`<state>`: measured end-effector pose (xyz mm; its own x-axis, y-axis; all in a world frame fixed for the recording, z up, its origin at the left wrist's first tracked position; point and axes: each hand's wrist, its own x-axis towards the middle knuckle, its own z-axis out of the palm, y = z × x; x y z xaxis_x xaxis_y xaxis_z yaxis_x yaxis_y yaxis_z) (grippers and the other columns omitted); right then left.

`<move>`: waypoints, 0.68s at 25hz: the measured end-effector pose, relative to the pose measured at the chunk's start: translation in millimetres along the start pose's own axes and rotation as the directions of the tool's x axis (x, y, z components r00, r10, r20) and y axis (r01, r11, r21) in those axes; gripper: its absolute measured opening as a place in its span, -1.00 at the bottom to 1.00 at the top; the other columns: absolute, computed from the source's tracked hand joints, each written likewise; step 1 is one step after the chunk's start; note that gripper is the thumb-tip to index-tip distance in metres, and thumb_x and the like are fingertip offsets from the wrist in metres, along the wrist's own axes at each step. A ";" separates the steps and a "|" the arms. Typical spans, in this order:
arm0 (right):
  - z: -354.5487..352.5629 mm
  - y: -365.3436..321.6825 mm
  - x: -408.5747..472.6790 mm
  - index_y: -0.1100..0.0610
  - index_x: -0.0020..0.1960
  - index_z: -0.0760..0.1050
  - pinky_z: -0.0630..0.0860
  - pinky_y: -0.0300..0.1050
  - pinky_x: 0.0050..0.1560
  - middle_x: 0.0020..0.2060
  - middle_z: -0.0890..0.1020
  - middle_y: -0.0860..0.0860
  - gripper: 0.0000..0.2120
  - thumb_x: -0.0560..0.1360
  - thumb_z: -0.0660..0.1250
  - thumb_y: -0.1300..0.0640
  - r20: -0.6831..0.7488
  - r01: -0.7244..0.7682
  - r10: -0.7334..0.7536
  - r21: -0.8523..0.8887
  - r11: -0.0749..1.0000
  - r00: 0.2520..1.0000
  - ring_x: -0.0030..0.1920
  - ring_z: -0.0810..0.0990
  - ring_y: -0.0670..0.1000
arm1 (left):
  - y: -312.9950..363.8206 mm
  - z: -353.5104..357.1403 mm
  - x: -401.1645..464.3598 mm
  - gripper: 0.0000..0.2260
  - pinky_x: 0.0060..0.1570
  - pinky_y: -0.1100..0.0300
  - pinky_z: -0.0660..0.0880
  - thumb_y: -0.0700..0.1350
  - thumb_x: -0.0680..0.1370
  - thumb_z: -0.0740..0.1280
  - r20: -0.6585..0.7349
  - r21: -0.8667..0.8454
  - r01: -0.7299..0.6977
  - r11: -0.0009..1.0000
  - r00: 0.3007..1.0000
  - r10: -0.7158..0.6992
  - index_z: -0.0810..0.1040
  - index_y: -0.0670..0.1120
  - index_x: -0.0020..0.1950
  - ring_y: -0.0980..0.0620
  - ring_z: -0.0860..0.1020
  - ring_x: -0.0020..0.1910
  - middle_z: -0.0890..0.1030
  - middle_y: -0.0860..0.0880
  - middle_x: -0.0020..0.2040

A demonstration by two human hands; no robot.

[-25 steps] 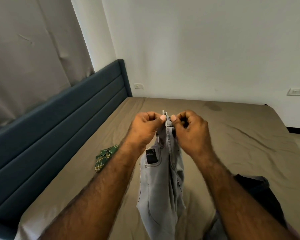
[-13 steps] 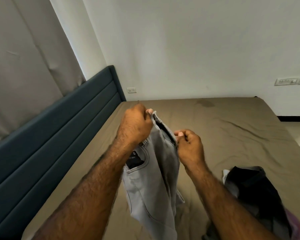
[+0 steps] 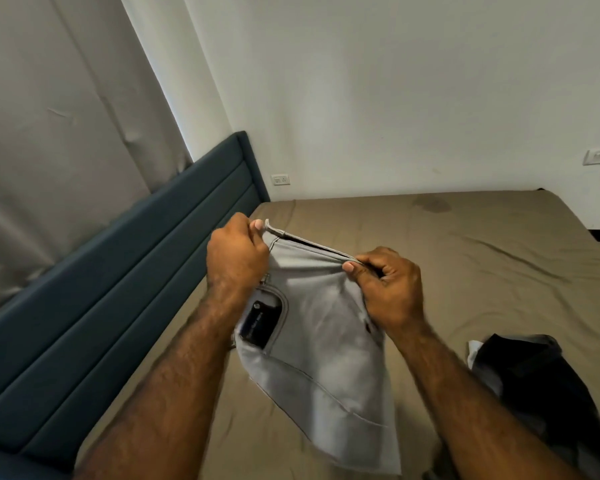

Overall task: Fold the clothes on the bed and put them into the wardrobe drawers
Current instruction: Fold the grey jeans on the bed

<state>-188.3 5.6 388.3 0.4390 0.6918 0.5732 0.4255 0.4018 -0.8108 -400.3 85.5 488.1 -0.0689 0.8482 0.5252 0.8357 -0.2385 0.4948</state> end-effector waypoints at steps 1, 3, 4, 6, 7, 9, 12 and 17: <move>0.3 -2.9 -2.3 0.11 -0.12 0.73 0.50 -0.27 -0.20 -0.30 0.61 -0.09 -0.95 0.51 0.56 0.19 0.014 0.028 -0.027 -0.035 0.999 1.000 -0.26 0.60 -0.10 | -3.3 7.7 -5.9 -0.68 -0.33 -0.02 0.48 0.08 0.72 0.19 0.021 0.037 0.023 0.999 0.999 -0.024 0.49 -0.12 -0.07 -0.15 0.54 -0.27 0.54 -0.08 -0.27; 4.0 -0.8 -7.4 0.13 -0.07 0.74 0.48 -0.32 -0.17 -0.25 0.60 -0.08 -0.98 0.54 0.52 0.21 0.060 0.077 -0.073 -0.070 0.995 0.996 -0.22 0.60 -0.11 | -0.6 16.4 -18.9 -0.74 -0.25 0.02 0.42 0.05 0.72 0.19 0.118 0.174 0.081 0.981 0.988 -0.102 0.52 -0.13 0.05 -0.12 0.52 -0.19 0.49 -0.05 -0.22; 8.3 1.8 -6.9 0.13 -0.03 0.74 0.49 -0.33 -0.14 -0.23 0.61 -0.08 -0.96 0.54 0.51 0.22 0.084 0.078 -0.073 -0.058 0.995 0.994 -0.19 0.62 -0.12 | -0.7 19.0 -23.8 -0.79 -0.18 0.03 0.42 0.02 0.71 0.22 0.155 0.247 0.085 0.965 0.980 -0.126 0.52 -0.10 0.11 -0.11 0.51 -0.12 0.50 -0.03 -0.16; 20.7 7.4 -6.0 0.11 0.02 0.74 0.51 -0.31 -0.08 -0.18 0.64 -0.09 -0.91 0.54 0.48 0.24 0.109 0.051 -0.044 -0.054 0.997 0.993 -0.13 0.63 -0.12 | -11.2 24.4 -30.8 -0.86 0.04 -0.01 0.48 0.00 0.65 0.32 0.178 0.240 0.013 0.971 0.982 -0.058 0.53 -0.01 0.17 -0.04 0.49 0.06 0.53 0.03 0.03; 22.3 9.0 -6.1 0.10 0.02 0.73 0.53 -0.29 -0.07 -0.16 0.65 -0.10 -0.90 0.54 0.48 0.24 0.113 0.033 -0.025 -0.069 0.997 0.993 -0.11 0.64 -0.13 | -14.9 30.2 -36.0 -0.88 0.13 -0.02 0.50 -0.01 0.63 0.37 0.183 0.134 -0.052 0.990 0.983 0.027 0.56 0.02 0.14 0.01 0.49 0.10 0.54 0.08 0.07; 31.1 7.8 -7.5 0.08 0.01 0.71 0.56 -0.25 -0.07 -0.13 0.65 -0.11 -0.89 0.54 0.49 0.26 0.132 -0.014 0.029 -0.111 0.994 0.991 -0.10 0.64 -0.12 | -21.7 41.1 -45.1 -0.96 0.06 0.02 0.60 -0.03 0.60 0.43 0.258 -0.258 -0.097 0.961 0.952 0.165 0.63 0.03 -0.01 0.12 0.56 0.01 0.61 0.14 -0.03; 33.2 2.4 -9.4 0.01 0.01 0.68 0.56 -0.31 -0.09 -0.10 0.64 -0.12 -0.83 0.53 0.49 0.27 0.173 -0.069 0.092 -0.138 0.988 0.981 -0.08 0.63 -0.14 | -22.1 58.0 -52.2 -0.97 -0.07 0.17 0.61 -0.13 0.59 0.48 0.353 -0.552 -0.004 0.834 0.905 0.238 0.69 0.00 -0.03 0.19 0.62 -0.08 0.65 0.12 -0.11; 34.6 0.9 -0.8 0.03 0.03 0.75 0.49 -0.36 -0.16 -0.15 0.59 -0.11 -0.83 0.47 0.57 0.21 0.217 -0.068 0.136 -0.297 0.953 0.967 -0.16 0.61 -0.13 | -46.1 85.4 -48.6 -0.93 0.09 0.19 0.61 -0.12 0.60 0.46 0.329 -0.699 0.007 0.715 0.891 0.313 0.71 0.00 0.05 0.10 0.66 0.06 0.69 0.10 0.00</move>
<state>-215.6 26.2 383.0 0.3108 0.8536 0.4180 0.6102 0.1580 -0.7763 -388.9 95.7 380.6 0.3800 0.8365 0.3948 0.2158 -0.4952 0.8416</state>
